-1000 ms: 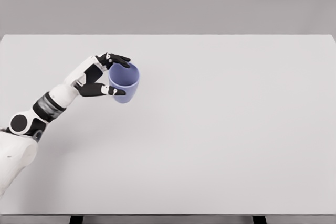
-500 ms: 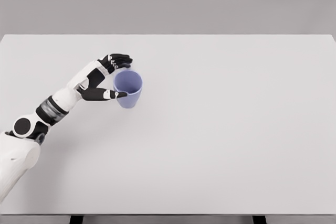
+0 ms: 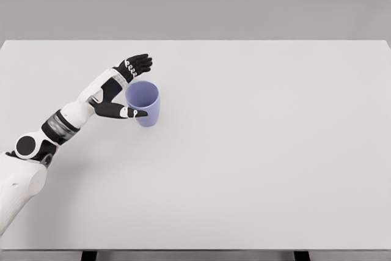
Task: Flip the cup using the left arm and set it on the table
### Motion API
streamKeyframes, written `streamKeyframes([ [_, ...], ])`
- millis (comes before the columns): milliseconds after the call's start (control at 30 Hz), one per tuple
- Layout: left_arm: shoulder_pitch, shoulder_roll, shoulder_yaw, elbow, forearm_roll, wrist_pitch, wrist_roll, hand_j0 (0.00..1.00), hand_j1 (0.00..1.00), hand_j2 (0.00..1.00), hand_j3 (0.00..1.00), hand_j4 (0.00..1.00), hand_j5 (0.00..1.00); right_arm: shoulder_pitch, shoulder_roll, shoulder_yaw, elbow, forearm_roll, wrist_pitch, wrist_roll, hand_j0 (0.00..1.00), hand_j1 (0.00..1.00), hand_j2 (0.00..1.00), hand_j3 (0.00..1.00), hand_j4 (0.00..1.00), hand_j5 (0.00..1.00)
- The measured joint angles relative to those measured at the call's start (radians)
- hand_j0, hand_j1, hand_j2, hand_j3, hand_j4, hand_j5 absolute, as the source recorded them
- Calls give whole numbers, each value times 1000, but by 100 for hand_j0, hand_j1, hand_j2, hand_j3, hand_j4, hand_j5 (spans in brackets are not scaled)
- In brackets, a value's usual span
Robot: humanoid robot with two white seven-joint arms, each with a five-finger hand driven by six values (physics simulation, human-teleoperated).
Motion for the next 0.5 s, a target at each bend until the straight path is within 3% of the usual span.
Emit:
streamKeyframes([
  [200,-21,45,6,-37,3,0,0,100,100,100,100,100,100,-2,0,0,0,0,0,0,100,100,100,100,100,100],
  [367,-40,293,7,-75,-5,0,0,100,100,100,100,100,100,0,0,0,0,0,0,0,100,100,100,100,100,100],
  [500,-67,406,4,-79,-156,0,0,100,100,100,100,100,100,0,0,0,0,0,0,0,100,100,100,100,100,100],
])
